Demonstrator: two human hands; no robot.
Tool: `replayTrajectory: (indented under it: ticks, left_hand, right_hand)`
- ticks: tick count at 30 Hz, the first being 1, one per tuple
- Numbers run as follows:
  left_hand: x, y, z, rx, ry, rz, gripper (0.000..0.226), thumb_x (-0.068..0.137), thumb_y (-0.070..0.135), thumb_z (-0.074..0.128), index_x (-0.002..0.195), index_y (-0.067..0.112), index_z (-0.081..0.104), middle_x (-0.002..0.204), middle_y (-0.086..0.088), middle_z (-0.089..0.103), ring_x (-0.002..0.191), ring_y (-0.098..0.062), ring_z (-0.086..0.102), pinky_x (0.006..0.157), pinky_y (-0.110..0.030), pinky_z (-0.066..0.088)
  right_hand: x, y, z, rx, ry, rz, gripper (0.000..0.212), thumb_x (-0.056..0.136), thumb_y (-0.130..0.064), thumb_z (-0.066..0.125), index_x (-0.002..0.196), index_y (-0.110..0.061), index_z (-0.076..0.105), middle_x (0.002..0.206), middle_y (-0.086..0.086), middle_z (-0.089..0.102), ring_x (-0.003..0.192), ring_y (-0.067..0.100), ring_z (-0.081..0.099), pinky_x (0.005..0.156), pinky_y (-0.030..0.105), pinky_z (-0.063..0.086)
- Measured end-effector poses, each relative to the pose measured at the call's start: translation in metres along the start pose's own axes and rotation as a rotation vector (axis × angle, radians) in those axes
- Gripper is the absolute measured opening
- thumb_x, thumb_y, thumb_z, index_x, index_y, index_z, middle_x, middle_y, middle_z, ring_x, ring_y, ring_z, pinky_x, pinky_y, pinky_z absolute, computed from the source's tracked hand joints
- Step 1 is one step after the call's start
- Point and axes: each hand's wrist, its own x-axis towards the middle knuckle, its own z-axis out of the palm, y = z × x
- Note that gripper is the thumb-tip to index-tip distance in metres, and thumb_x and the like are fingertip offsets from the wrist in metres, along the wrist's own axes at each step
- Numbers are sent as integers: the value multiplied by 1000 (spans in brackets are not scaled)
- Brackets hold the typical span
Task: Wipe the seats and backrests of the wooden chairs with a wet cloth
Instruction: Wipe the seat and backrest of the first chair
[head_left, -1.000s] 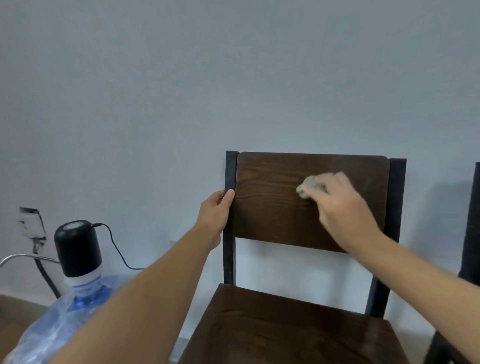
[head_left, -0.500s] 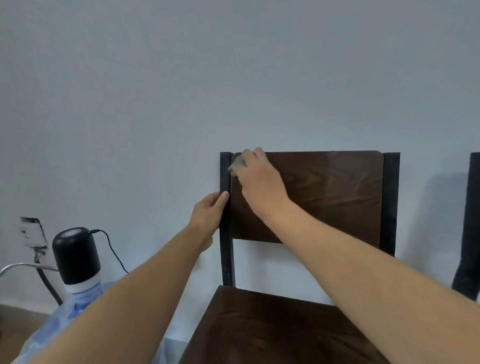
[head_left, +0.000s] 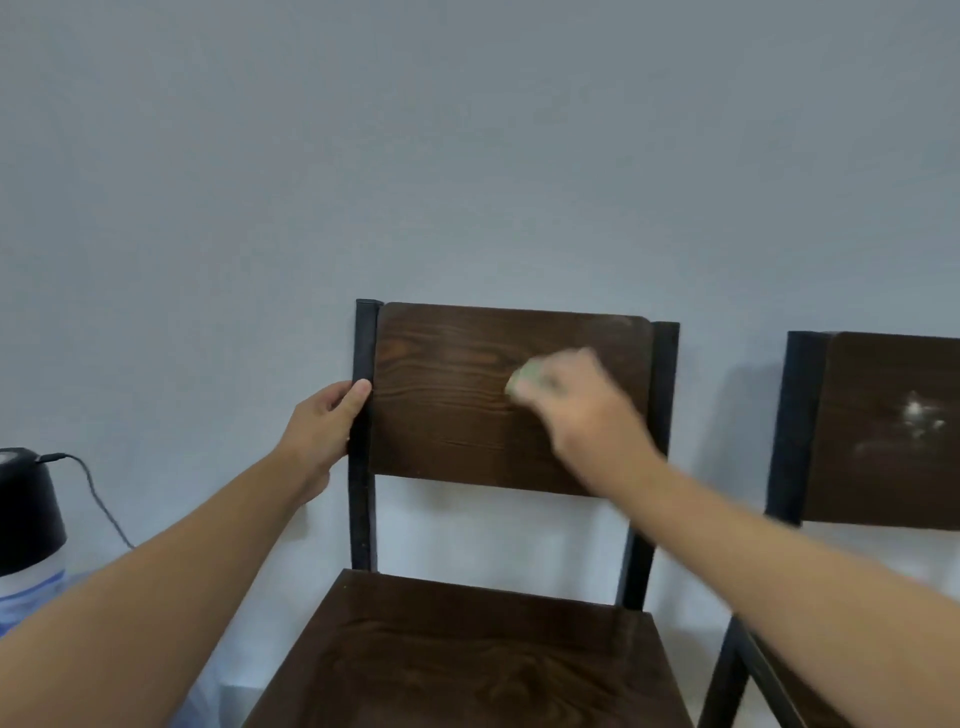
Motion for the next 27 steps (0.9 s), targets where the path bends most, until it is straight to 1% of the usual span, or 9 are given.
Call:
replayTrajectory:
  ticks: [3,8,10,14,16,20,24,25,27]
  left_hand:
    - [-2,-1,5,-5,-15,-18,43,103,42,55,135,15,65,126,-4,71,123,-28,63,107,-49,51]
    - [-2,4,7,-16,-6,-4,42,104,40,54,136,14,63,126,-4,69,123,-28,62,107,-48,50]
    - [-2,7,9,-12,8,-13,42,105,40,53,136,14,62,125,-5,69,122,-29,61,109,-49,49]
    - [-4,3,9,6,14,-30,41,104,40,54,135,14,62,126,-7,68,123,-31,61,107,-48,50]
    - [-5,4,10,7,28,-30,41,104,40,55,134,14,63,127,-9,68,124,-32,62,108,-52,50]
    - [-11,15,16,-20,116,-87,47,100,38,63,141,14,60,139,-9,65,128,-30,60,112,-50,48]
    - [-76,10,49,419,375,93,64,87,30,76,144,19,48,145,-12,45,128,-30,52,103,-44,51]
    - [-102,7,65,460,355,219,61,85,27,78,139,21,51,138,-9,46,120,-24,54,97,-37,51]
    - [-149,-1,100,453,47,415,46,85,25,80,126,26,58,120,2,54,100,-11,56,86,-22,48]
  right_hand:
    - [-70,8,-21,-93,-290,-253,42,76,-1,81,117,-8,73,106,13,68,100,29,61,78,33,61]
    - [6,87,-58,-104,76,244,31,86,5,66,113,-7,73,96,19,60,92,38,58,67,47,57]
    - [25,63,-44,-106,111,268,31,84,9,64,110,-4,74,94,20,59,91,38,56,66,45,56]
    - [-67,11,-25,-119,-197,-120,36,79,5,72,114,-4,73,104,15,67,98,32,62,76,35,59]
    - [-110,19,-41,-125,-325,-160,45,73,3,77,116,-6,73,108,13,68,100,29,64,76,32,59]
    - [-146,61,-78,-134,-256,275,48,67,8,87,112,-7,76,94,11,66,87,27,58,61,31,53]
    - [-194,79,-129,-45,-309,536,31,79,5,78,105,-12,79,88,4,64,82,18,53,67,27,44]
    - [-209,82,-142,-18,-359,631,30,82,3,76,106,-14,79,88,2,64,82,16,54,69,27,44]
    - [-234,88,-159,30,-425,790,28,85,1,74,108,-15,79,90,0,65,83,17,57,74,29,46]
